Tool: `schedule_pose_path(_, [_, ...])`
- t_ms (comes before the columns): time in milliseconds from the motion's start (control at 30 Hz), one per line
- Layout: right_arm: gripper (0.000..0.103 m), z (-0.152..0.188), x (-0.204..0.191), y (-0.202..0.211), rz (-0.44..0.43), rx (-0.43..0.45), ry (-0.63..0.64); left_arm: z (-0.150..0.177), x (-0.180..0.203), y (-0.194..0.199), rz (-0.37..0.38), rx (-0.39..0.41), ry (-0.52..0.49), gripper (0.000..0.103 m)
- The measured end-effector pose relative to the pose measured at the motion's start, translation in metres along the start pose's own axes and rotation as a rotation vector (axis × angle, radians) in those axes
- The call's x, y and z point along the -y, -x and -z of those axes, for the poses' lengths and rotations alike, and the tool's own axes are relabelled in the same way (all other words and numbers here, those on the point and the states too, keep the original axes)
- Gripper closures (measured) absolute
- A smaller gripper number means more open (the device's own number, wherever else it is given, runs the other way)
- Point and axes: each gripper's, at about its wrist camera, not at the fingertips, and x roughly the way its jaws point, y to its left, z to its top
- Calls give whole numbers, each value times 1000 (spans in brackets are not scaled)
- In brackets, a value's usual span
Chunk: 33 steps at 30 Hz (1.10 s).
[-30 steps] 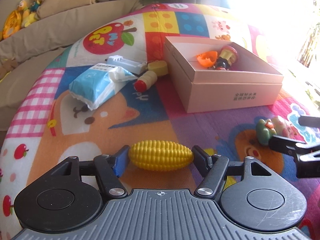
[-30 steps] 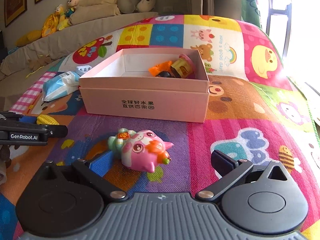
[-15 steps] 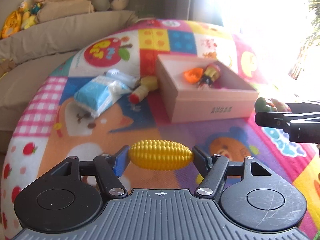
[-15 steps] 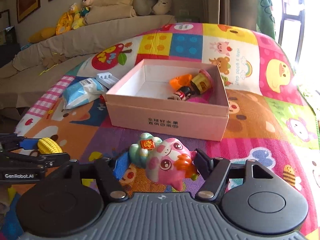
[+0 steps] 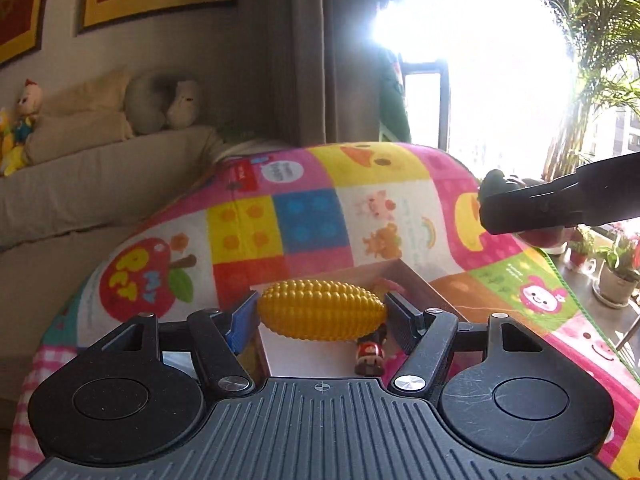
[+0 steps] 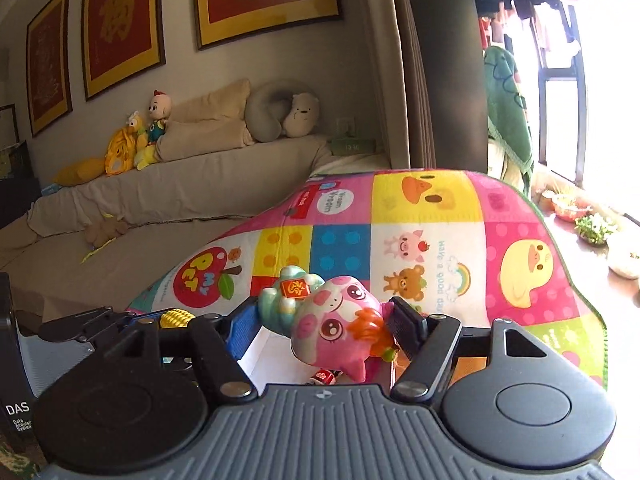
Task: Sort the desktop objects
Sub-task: 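Carry the corn and pig into the box and open both tools, then grasp the white battery charger with the right tool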
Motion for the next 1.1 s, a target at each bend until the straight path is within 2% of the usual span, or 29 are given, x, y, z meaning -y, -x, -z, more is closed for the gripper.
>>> schedule_pose_path(33, [34, 1, 1, -15, -6, -27, -18, 3, -2, -6, 2, -12, 5, 29])
schedule_pose_path(100, [33, 5, 3, -38, -25, -62, -46, 10, -9, -10, 3, -33, 22, 17])
schedule_pose_path(167, [24, 9, 5, -56, -57, -90, -75, 20, -20, -4, -5, -42, 49, 12])
schedule_pose_path(200, [16, 11, 7, -63, -54, -102, -89, 26, -26, 1, -10, -46, 61, 10])
schedule_pose_path(367, [14, 28, 14, -72, -23, -118, -117, 65, -55, 25, -86, -94, 92, 7])
schedule_pose_path(500, [11, 36, 17, -75, 6, -145, -117, 99, -76, 27, -135, -181, 150, 7])
schedule_pose_path(600, [10, 42, 9, -79, 15, -168, -97, 114, -87, 30, -182, -199, 165, 7])
schedule_pose_path(733, [9, 51, -13, -82, 2, -187, -31, 116, -98, 27, -260, -174, 167, 7])
schedule_pose_path(867, [9, 76, -43, -70, -36, -179, 90, 108, -106, 7, -319, -130, 81, 7])
schedule_pose_path(1000, [9, 117, -70, -48, -130, -225, 220, 99, -127, -28, -329, -166, 66, 7])
schedule_pose_path(1100, [9, 137, -76, -39, -156, -267, 242, 95, -139, -46, -327, -182, 72, 7])
